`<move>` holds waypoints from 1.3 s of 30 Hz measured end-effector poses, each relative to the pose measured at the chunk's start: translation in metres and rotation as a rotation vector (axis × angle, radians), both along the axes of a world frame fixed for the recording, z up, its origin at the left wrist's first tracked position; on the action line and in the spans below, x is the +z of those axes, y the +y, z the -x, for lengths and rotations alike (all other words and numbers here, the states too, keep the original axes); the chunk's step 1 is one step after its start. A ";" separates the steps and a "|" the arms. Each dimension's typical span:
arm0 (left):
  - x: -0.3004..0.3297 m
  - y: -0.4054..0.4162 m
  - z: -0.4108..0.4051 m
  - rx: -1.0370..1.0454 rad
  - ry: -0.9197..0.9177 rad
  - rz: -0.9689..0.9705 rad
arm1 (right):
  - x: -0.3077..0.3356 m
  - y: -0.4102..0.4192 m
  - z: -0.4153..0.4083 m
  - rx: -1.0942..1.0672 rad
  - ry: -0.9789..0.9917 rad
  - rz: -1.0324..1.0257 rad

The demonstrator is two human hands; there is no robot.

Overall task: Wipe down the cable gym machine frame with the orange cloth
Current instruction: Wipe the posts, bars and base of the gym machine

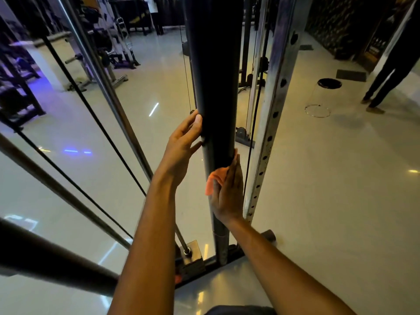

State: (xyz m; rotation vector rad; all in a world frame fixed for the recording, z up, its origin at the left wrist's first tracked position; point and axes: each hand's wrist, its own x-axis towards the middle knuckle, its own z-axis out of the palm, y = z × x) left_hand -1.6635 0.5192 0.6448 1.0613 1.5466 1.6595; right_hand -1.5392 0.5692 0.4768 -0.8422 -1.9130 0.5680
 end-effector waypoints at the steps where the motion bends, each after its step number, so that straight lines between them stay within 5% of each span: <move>1: -0.001 0.001 0.001 -0.002 0.000 -0.001 | 0.002 0.000 0.001 0.009 0.029 0.028; 5: -0.005 0.000 0.000 -0.020 0.010 -0.012 | 0.063 0.009 0.022 -0.003 0.255 -0.006; 9: -0.008 0.001 -0.001 -0.016 0.024 -0.019 | 0.102 0.015 0.031 -0.037 0.281 -0.053; 13: -0.018 0.003 0.003 -0.006 0.008 -0.020 | 0.047 0.011 0.023 -0.054 0.129 -0.098; 18: -0.039 0.001 -0.001 -0.026 -0.015 0.007 | -0.039 -0.007 -0.003 0.020 -0.109 0.115; 28: -0.066 -0.003 -0.009 0.005 0.006 0.080 | 0.056 0.019 0.020 0.041 0.224 -0.045; 39: -0.080 -0.006 -0.026 0.084 -0.083 0.107 | -0.043 0.022 -0.019 0.187 -0.066 0.075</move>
